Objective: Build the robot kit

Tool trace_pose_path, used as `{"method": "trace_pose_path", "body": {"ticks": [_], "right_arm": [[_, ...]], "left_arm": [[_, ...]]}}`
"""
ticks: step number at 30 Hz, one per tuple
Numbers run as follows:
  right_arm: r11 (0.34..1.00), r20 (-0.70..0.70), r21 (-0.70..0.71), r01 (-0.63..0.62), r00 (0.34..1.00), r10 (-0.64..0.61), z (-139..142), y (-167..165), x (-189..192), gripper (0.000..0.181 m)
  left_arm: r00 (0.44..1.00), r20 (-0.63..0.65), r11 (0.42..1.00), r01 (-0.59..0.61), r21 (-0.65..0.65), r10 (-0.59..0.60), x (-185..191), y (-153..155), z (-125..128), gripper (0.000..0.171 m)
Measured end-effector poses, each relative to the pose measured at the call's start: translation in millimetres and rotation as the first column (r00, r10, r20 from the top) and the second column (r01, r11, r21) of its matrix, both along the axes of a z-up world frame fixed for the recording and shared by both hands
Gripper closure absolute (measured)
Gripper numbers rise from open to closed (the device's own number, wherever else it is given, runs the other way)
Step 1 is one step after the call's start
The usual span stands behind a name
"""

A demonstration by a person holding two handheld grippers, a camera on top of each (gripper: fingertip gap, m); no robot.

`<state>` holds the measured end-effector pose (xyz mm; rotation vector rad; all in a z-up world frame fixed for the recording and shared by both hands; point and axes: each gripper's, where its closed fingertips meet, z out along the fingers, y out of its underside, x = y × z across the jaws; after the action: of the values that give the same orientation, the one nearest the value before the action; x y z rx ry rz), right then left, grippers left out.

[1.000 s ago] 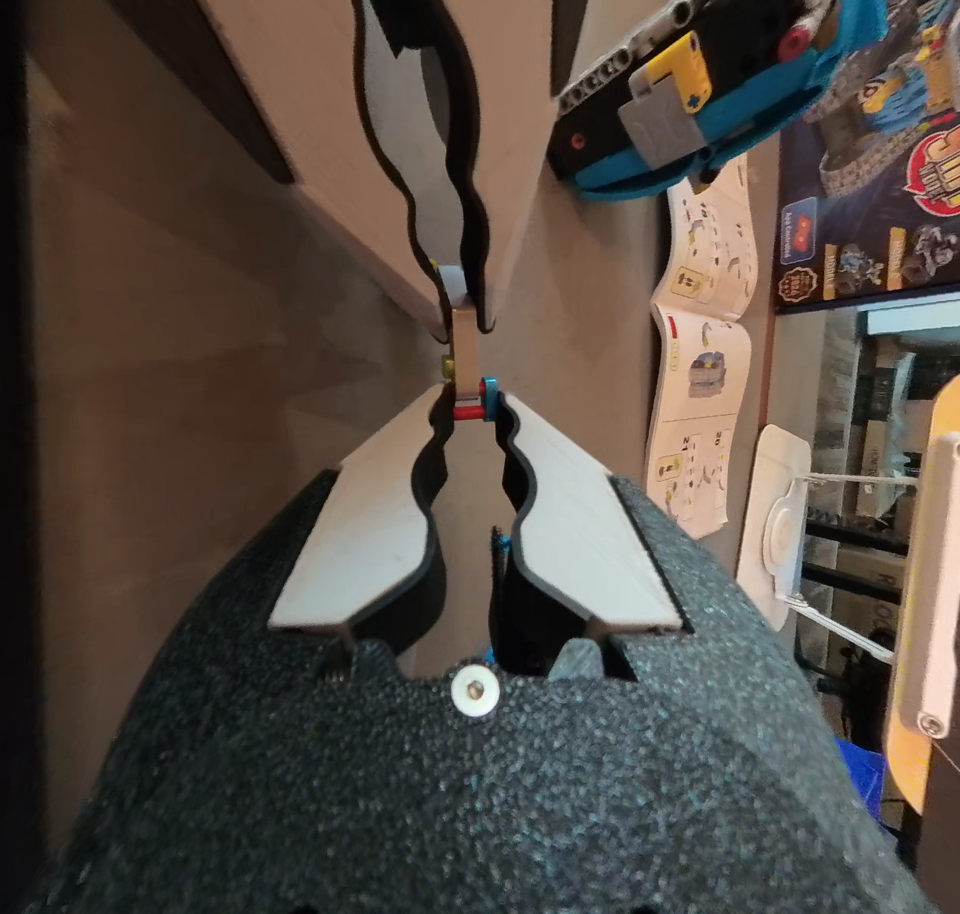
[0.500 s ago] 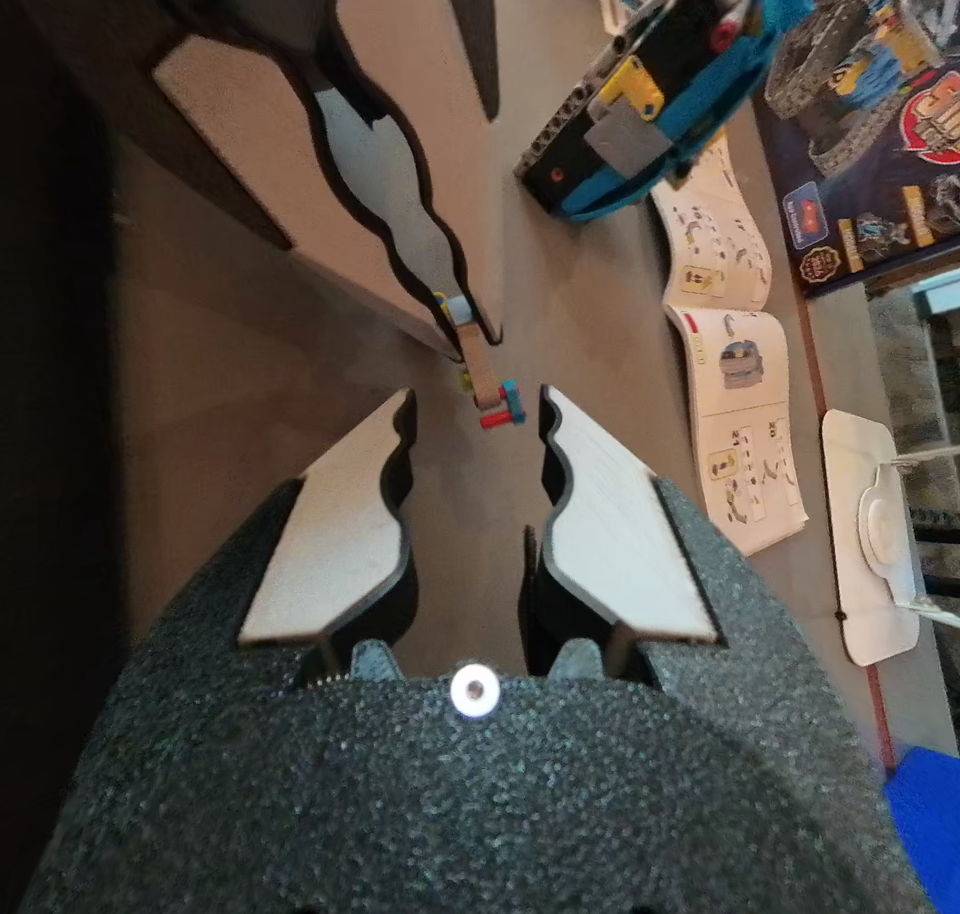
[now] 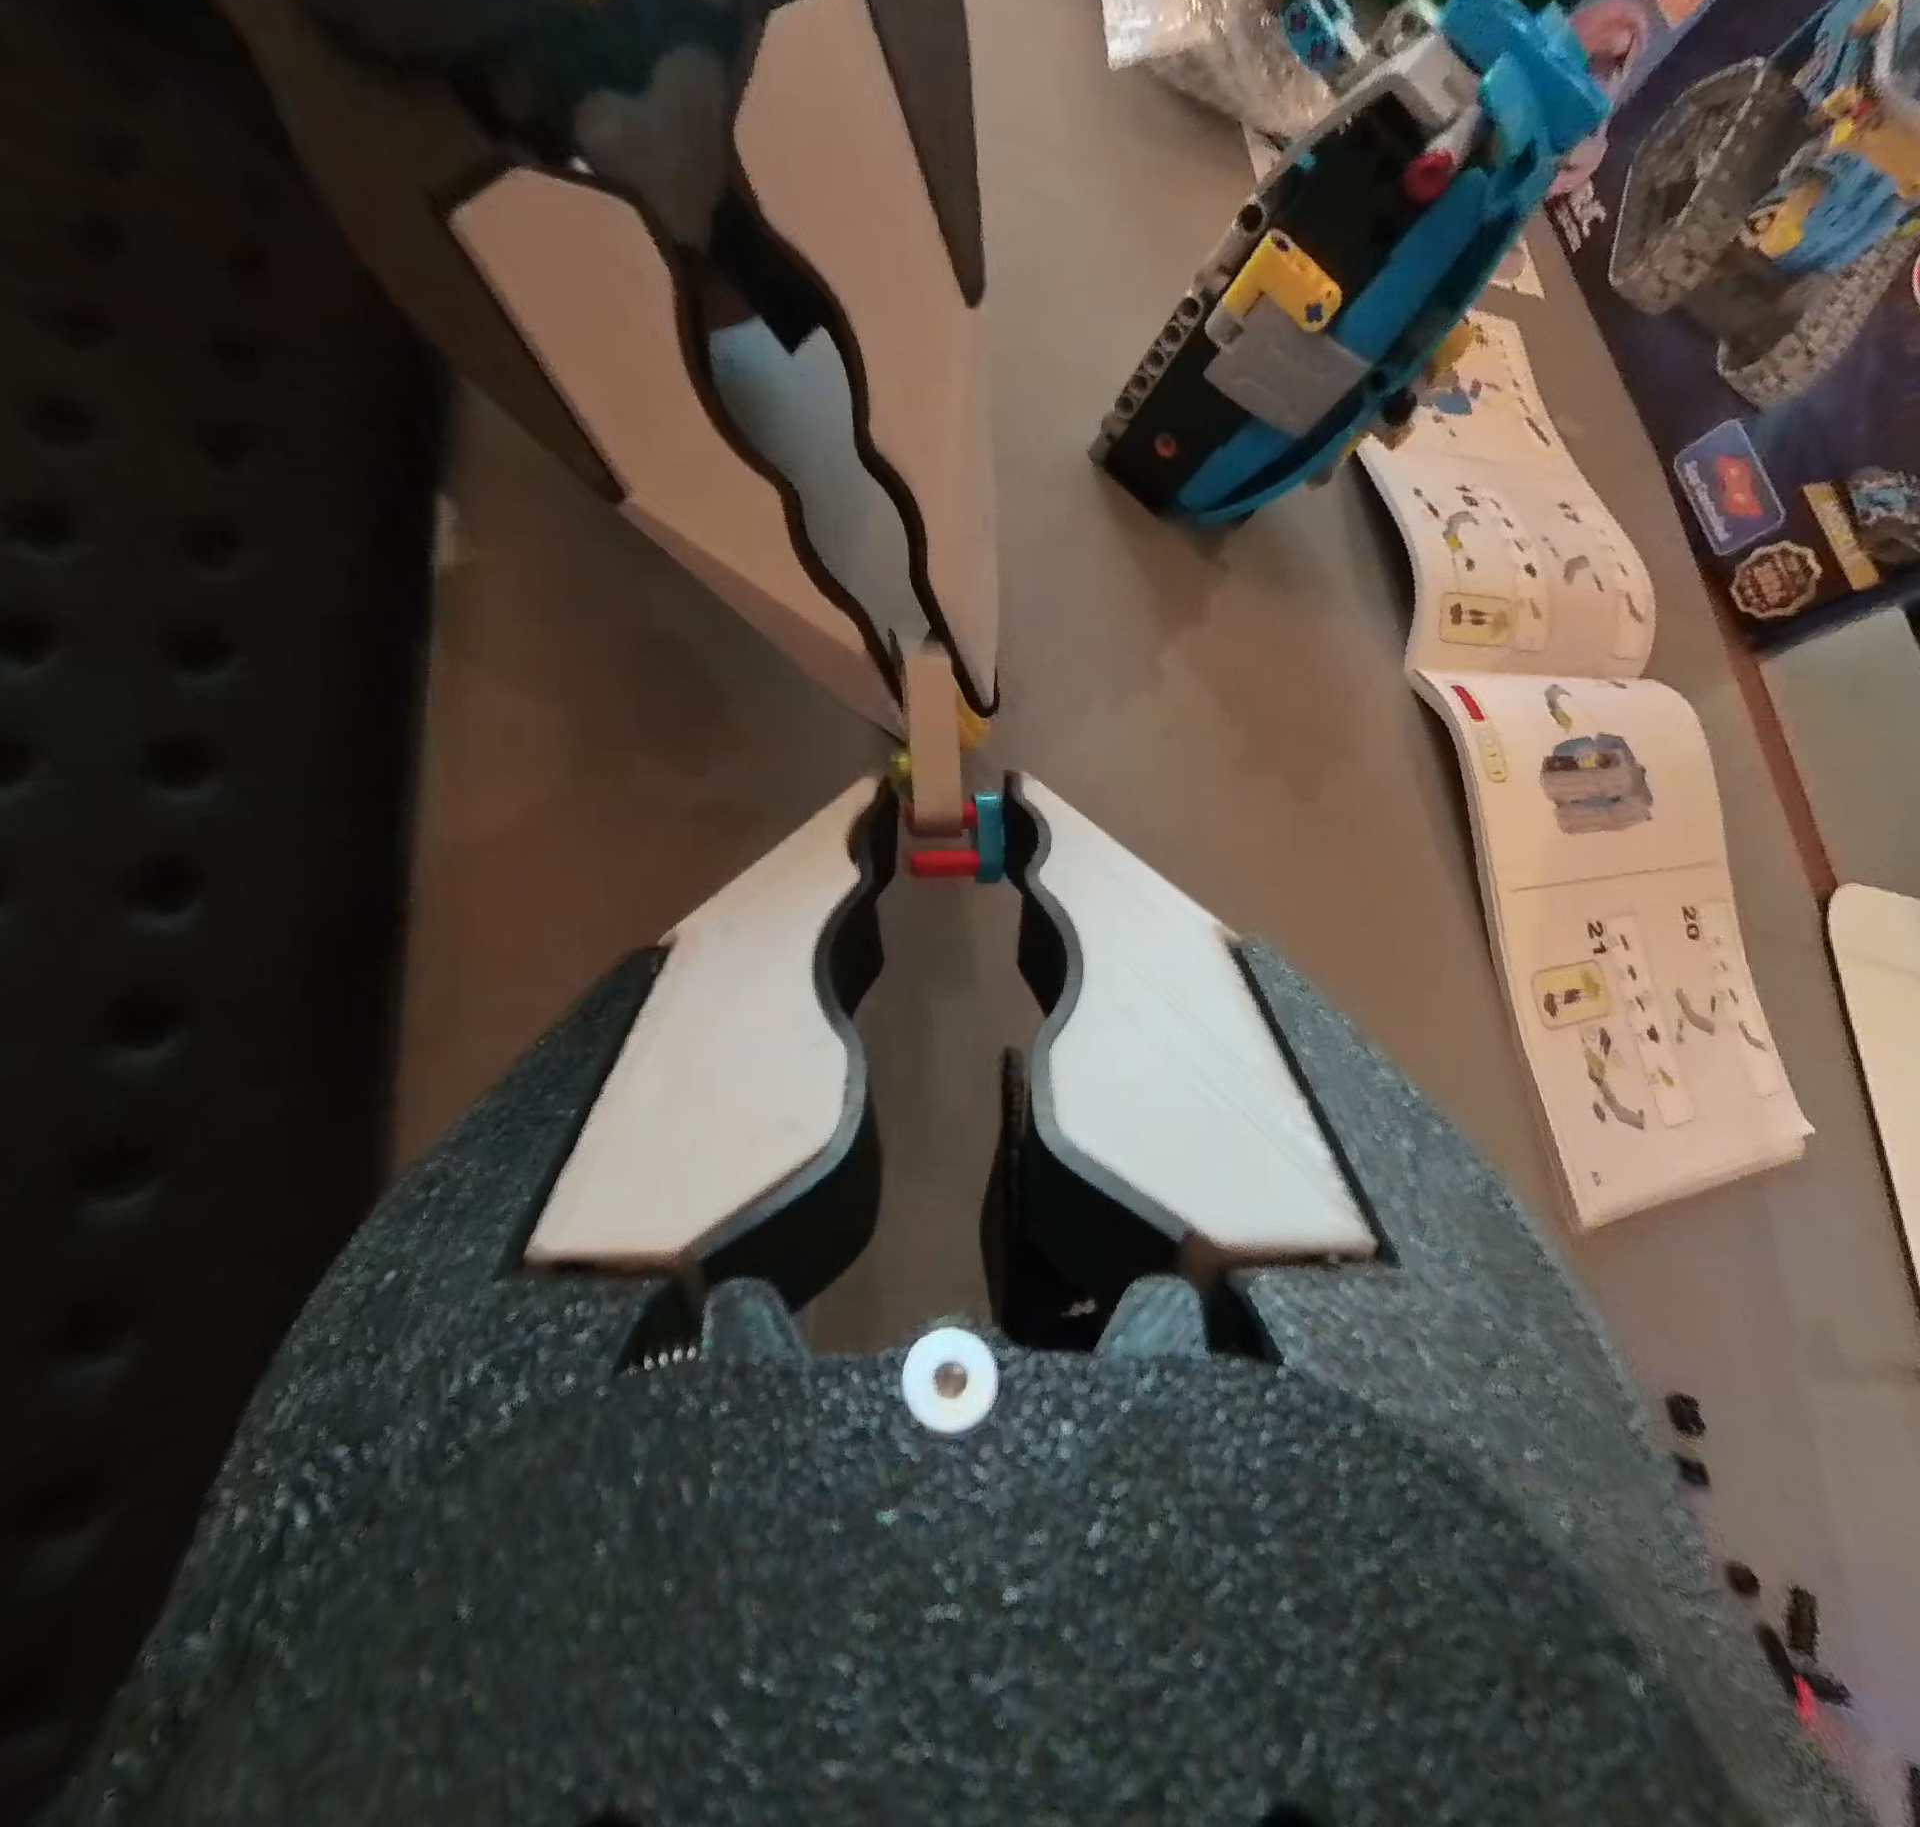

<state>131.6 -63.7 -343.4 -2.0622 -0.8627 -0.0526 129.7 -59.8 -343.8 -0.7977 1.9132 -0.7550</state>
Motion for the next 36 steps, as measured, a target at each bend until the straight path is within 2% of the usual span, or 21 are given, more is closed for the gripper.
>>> {"method": "trace_pose_path", "body": {"ticks": [6, 9, 14, 27, 36], "right_arm": [[0.995, 0.124, -0.058, 0.076, 0.99, -0.068, -15, 6, 7, 0.152], [0.994, 0.18, -0.067, 0.092, 0.981, -0.079, -19, 6, 11, 0.157], [0.991, 0.188, -0.078, 0.105, 0.978, -0.089, -22, 7, 12, 0.16], [0.999, 0.308, -0.012, 0.047, 0.951, -0.041, -23, 11, 11, 0.162], [1.0, 0.328, -0.007, 0.03, 0.944, -0.026, -22, 10, 10, 0.164]], "left_arm": [[0.996, 0.05, 0.959, -0.086, 0.271, 0.075, 5, 9, -5, 0.163], [0.995, 0.047, 0.937, -0.098, 0.337, 0.087, 6, 10, -9, 0.162], [0.99, 0.078, 0.88, -0.14, 0.455, 0.117, 8, 11, -10, 0.164], [0.989, 0.065, 0.887, -0.146, 0.439, 0.131, 8, 13, -12, 0.164], [0.99, 0.056, 0.902, -0.143, 0.408, 0.131, 7, 12, -12, 0.164]]}}
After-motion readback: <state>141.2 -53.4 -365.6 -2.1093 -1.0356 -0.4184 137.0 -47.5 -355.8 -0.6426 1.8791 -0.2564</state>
